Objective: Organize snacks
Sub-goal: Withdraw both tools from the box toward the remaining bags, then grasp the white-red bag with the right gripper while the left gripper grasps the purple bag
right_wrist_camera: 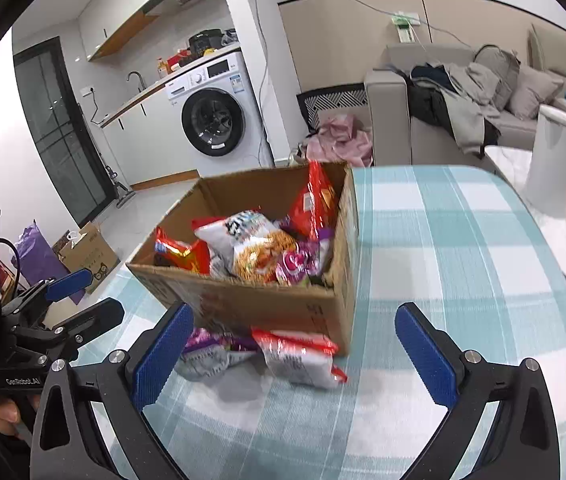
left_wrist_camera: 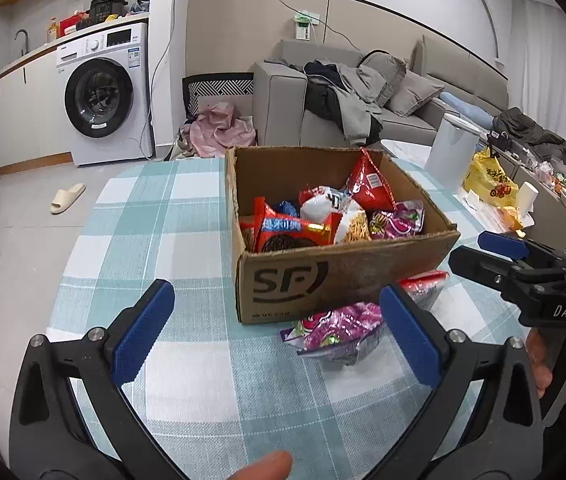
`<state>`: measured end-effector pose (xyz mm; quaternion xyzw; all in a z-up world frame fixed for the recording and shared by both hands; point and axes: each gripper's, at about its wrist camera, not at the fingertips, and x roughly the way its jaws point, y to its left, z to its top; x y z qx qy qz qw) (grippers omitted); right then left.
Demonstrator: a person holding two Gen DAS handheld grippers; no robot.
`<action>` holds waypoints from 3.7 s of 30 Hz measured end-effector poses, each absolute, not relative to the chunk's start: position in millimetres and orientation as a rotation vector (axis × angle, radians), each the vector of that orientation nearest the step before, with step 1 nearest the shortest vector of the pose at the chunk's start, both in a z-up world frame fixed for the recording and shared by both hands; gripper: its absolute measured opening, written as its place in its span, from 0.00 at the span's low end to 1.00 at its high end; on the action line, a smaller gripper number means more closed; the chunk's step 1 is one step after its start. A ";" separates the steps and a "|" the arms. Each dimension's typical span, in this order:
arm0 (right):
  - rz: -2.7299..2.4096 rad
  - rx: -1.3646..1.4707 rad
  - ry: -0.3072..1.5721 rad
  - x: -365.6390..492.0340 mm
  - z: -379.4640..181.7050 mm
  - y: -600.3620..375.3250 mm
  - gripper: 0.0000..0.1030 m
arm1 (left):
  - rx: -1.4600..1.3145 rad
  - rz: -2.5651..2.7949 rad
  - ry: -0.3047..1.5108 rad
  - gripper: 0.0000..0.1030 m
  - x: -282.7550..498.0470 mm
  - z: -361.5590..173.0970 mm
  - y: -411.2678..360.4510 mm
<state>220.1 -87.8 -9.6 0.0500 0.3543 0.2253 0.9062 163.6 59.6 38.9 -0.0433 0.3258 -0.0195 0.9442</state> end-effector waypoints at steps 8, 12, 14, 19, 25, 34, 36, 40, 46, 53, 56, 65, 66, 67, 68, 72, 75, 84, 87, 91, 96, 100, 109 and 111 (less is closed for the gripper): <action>0.462 0.105 0.742 215.2 -20.2 -90.3 0.99 | -0.086 -0.042 0.698 1.00 162.6 25.4 56.4; 0.456 0.107 0.760 215.3 -29.4 -93.0 0.99 | -0.078 -0.044 0.718 1.00 162.3 19.0 54.5; 0.446 0.097 0.772 214.7 -35.8 -93.6 0.99 | -0.074 -0.045 0.726 1.00 162.1 15.6 53.6; 0.432 0.064 0.794 216.7 -46.0 -90.8 0.99 | -0.072 -0.048 0.741 1.00 163.5 10.1 51.2; 0.423 0.055 0.828 219.7 -54.9 -86.0 0.99 | -0.063 -0.050 0.757 1.00 166.0 4.9 48.0; 0.437 0.057 0.872 226.9 -71.8 -79.5 0.99 | -0.056 -0.056 0.771 1.00 168.1 0.1 44.6; 0.435 0.051 0.877 228.3 -75.0 -78.5 0.99 | -0.052 -0.055 0.774 1.00 168.3 -1.1 44.1; 0.440 0.060 0.882 230.9 -80.0 -76.7 0.98 | -0.051 -0.058 0.782 1.00 170.3 -3.9 43.4; 0.444 0.056 0.885 234.1 -84.7 -73.9 0.89 | -0.054 -0.062 0.795 1.00 172.5 -8.7 42.8; 0.470 0.056 0.877 235.0 -86.5 -72.4 0.65 | -0.043 -0.073 0.807 1.00 173.5 -13.9 38.2; 0.479 0.041 0.867 233.4 -85.2 -70.3 0.51 | -0.037 -0.077 0.810 1.00 173.8 -14.5 36.0; 0.513 0.031 0.845 220.3 -76.3 -72.0 0.43 | -0.044 -0.097 0.819 1.00 174.1 -15.8 33.1; 0.513 0.032 0.844 219.3 -75.4 -73.8 0.43 | -0.047 -0.102 0.822 1.00 174.1 -16.3 32.5; 0.512 0.032 0.844 216.9 -74.7 -74.8 0.43 | -0.048 -0.106 0.823 1.00 174.8 -16.6 31.5; 0.507 0.033 0.844 216.3 -74.3 -76.9 0.43 | -0.047 -0.107 0.825 1.00 175.1 -17.1 30.5; 0.503 0.046 0.850 216.6 -73.8 -84.7 0.43 | -0.047 -0.108 0.836 1.00 179.0 -20.8 24.8; 0.501 0.052 0.853 216.2 -72.9 -89.0 0.43 | -0.048 -0.112 0.839 1.00 182.7 -22.5 19.6; 0.479 0.066 0.851 217.0 -71.5 -100.4 0.43 | -0.065 -0.104 0.874 1.00 202.3 -30.5 0.8; 0.478 0.073 0.850 216.4 -70.2 -102.7 0.43 | -0.055 -0.095 0.879 1.00 211.5 -31.9 -5.8; 0.477 0.077 0.848 214.4 -68.4 -104.5 0.43 | -0.038 -0.049 0.886 1.00 224.8 -34.9 -11.8; 0.474 0.081 0.847 214.3 -67.1 -105.8 0.43 | -0.030 0.004 0.895 1.00 235.6 -39.3 -10.3; 0.475 0.079 0.847 214.1 -66.9 -104.5 0.43 | -0.053 0.015 0.902 1.00 239.8 -40.3 -4.0; 0.478 0.074 0.849 213.7 -67.5 -102.6 0.43 | -0.033 -0.049 0.910 0.74 236.7 -43.1 -7.1; 0.478 0.074 0.848 213.8 -67.4 -102.7 0.43 | -0.039 -0.071 0.912 0.69 232.1 -44.5 -4.4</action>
